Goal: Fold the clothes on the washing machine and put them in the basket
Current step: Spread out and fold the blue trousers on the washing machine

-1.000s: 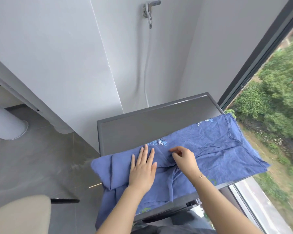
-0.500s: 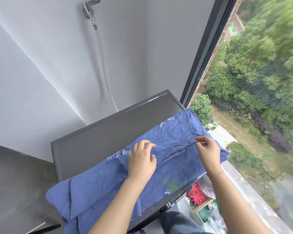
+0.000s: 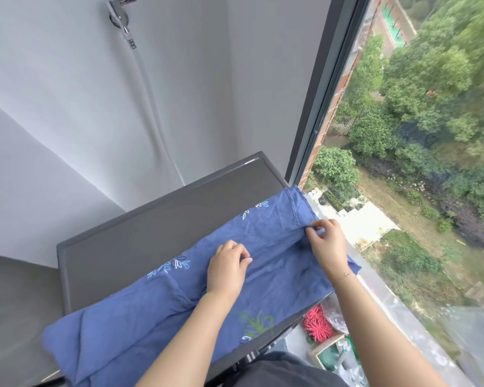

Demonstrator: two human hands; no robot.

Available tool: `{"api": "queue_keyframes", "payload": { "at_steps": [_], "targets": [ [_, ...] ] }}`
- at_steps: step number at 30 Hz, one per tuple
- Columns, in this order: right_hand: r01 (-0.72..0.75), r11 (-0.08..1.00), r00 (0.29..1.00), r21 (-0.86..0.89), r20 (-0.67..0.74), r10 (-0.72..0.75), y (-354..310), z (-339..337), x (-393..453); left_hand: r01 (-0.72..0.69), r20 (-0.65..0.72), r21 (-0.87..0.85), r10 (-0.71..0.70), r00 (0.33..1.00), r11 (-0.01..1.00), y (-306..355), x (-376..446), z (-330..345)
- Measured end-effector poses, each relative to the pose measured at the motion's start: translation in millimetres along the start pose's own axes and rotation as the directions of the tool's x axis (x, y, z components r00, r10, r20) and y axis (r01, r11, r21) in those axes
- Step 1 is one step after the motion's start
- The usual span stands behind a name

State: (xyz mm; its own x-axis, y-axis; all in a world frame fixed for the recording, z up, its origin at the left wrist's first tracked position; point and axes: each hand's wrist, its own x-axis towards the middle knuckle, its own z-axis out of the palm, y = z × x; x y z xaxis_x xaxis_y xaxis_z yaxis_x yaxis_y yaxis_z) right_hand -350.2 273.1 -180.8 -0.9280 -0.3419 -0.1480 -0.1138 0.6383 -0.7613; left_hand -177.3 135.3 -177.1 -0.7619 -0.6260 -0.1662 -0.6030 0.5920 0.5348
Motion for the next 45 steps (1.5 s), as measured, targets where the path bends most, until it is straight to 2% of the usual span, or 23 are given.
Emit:
{"api": "queue_keyframes", "payload": {
  "at_steps": [3, 5, 7, 10, 12, 15, 17, 20, 22, 24, 26, 31, 34, 36, 38, 42, 45],
  "targets": [
    [0.039, 0.992, 0.999, 0.124, -0.036, -0.035, -6.9, -17.4, -2.5, -0.070, -0.049, -0.046, 0.068, 0.996, 0.996, 7.8, 0.5, -11.4],
    [0.050, 0.990, 0.995, 0.131, -0.095, -0.038, -5.6, -28.0, -8.6, -0.140, 0.004, -0.077, 0.141, 0.990, 0.987, 12.0, -3.8, -18.2],
    [0.003, 0.997, 0.992, 0.071, -0.128, 0.006, 3.1, -33.0, -15.1, -0.168, 0.123, -0.059, 0.174, 0.977, 0.984, 15.8, -9.9, -19.1],
    [-0.079, 0.992, 0.996, -0.103, -0.040, 0.075, 20.9, -28.6, -21.2, -0.153, 0.266, 0.039, 0.137, 0.954, 0.987, 18.3, -13.9, -11.4],
    [-0.077, 0.993, 0.997, -0.093, -0.015, 0.076, 26.6, -25.8, -24.2, -0.122, 0.247, 0.090, 0.097, 0.964, 0.988, 20.9, -10.2, -7.8],
    [-0.122, 0.992, 0.979, 0.021, -0.162, 0.124, 26.1, -31.6, -30.0, -0.068, 0.123, 0.020, 0.065, 0.990, 0.997, 36.0, 9.0, -10.5],
    [-0.196, 0.981, 0.958, 0.016, -0.212, 0.195, 32.7, -37.9, -31.9, -0.083, 0.079, -0.013, 0.084, 0.993, 0.996, 49.8, 30.3, -11.0],
    [-0.341, 0.940, 0.934, -0.011, -0.114, 0.337, 53.5, -46.5, -32.3, -0.074, 0.073, 0.086, 0.068, 0.995, 0.994, 73.3, 66.5, -3.8],
    [-0.384, 0.923, 0.922, -0.006, -0.046, 0.384, 60.7, -50.4, -31.7, 0.010, 0.175, 0.130, -0.033, 0.984, 0.991, 88.9, 88.3, 4.4],
    [-0.379, 0.925, 0.925, 0.007, -0.034, 0.379, 58.2, -51.1, -32.2, 0.123, 0.288, 0.054, -0.134, 0.948, 0.991, 100.9, 104.4, 13.7],
    [-0.371, 0.927, 0.927, 0.052, -0.043, 0.373, 52.5, -51.0, -31.7, 0.189, 0.310, -0.039, -0.168, 0.936, 0.981, 109.0, 114.0, 24.7],
    [-0.326, 0.943, 0.943, 0.070, 0.094, 0.319, 38.8, -50.6, -25.1, 0.200, 0.345, 0.021, -0.195, 0.918, 0.980, 111.4, 117.9, 43.9],
    [-0.430, 0.847, 0.902, 0.314, 0.181, 0.391, 31.9, -50.0, -18.3, 0.217, 0.346, -0.099, -0.170, 0.923, 0.971, 108.2, 121.1, 46.3],
    [-0.467, 0.705, 0.880, 0.534, 0.205, 0.428, 29.9, -49.7, -15.2, 0.259, 0.339, -0.294, -0.153, 0.928, 0.920, 106.8, 124.7, 43.6],
    [-0.462, 0.565, 0.870, 0.683, 0.227, 0.437, 26.7, -49.3, -13.1, 0.277, 0.340, -0.427, -0.131, 0.931, 0.861, 108.5, 127.8, 36.1],
    [-0.417, 0.452, 0.871, 0.788, 0.205, 0.446, 22.4, -53.7, 2.2, 0.329, 0.359, -0.635, -0.110, 0.927, 0.699, 122.6, 132.5, 20.9],
    [-0.312, 0.410, 0.889, 0.857, 0.110, 0.445, 21.6, -68.4, 20.8, 0.327, 0.356, -0.750, -0.067, 0.932, 0.575, 141.5, 136.7, 10.7]
  ]
}}
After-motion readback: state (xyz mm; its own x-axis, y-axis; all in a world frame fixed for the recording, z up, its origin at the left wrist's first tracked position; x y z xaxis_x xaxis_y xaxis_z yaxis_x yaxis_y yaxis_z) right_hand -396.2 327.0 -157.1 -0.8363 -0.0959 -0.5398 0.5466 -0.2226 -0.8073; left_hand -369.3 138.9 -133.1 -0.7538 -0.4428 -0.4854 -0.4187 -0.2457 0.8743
